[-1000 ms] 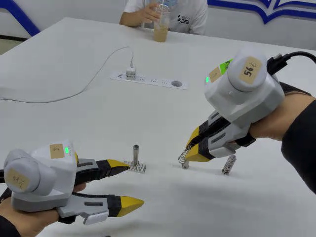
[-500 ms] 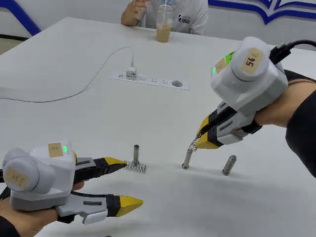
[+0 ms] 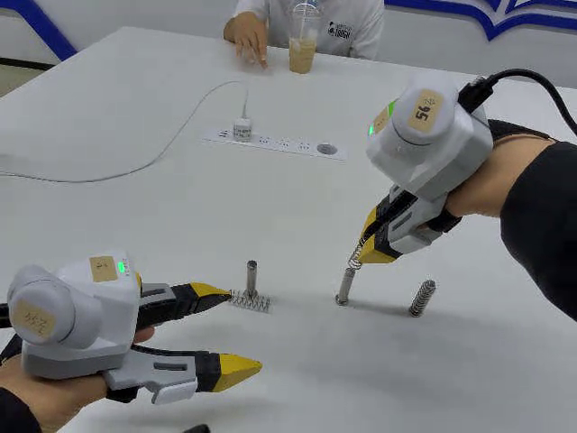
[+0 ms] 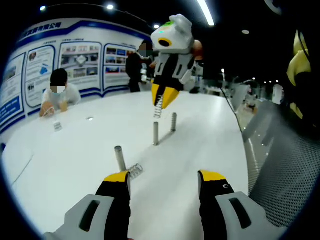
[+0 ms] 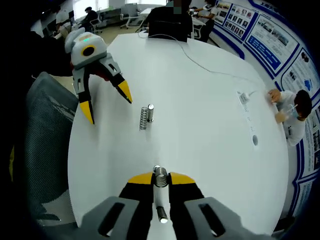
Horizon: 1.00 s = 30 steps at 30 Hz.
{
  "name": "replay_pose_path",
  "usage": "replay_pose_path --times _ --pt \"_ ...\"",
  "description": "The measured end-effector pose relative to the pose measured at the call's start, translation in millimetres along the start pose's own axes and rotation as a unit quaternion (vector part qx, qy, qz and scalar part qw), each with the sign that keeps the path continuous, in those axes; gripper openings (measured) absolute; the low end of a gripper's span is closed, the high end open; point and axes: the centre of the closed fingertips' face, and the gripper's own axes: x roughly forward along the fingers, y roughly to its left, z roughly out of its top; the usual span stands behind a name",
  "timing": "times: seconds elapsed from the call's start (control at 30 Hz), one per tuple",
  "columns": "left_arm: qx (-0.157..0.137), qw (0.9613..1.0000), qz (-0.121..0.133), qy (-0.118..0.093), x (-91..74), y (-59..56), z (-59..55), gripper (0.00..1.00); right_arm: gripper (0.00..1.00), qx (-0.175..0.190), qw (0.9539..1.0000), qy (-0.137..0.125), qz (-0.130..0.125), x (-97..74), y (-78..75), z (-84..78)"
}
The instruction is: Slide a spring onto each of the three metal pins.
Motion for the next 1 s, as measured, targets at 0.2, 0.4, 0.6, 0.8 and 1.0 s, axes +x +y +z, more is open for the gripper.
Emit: replay_pose_path --times 0.2,0.4,0.6,0.8,1.0 --pt "0.0 1.0 -0.001 -0.001 1.4 -0.6 0.3 0.55 0.12 -0.001 0.9999 0.007 0.008 6.2 -1.4 -0.4" --pt "-0.002 1.0 0.001 -0.001 0.7 0.8 -0.8 0.55 0.12 0.002 0.9998 0.015 0.014 11.1 -3.2 -4.0" --pt "-0.002 1.0 0.001 0.001 0.4 0.9 -2.0 0.55 0.12 0.002 0.9995 0.022 0.021 18.2 -1.2 -4.6" --pt "-0.002 1.0 0.002 0.001 0.7 1.3 -2.0 0.55 0.12 0.003 0.9991 0.033 0.026 26.0 0.7 -8.2" --pt "-0.003 1.0 0.003 0.002 0.0 3.0 -3.0 0.54 0.12 0.003 0.9987 0.043 0.028 32.8 2.2 -11.3"
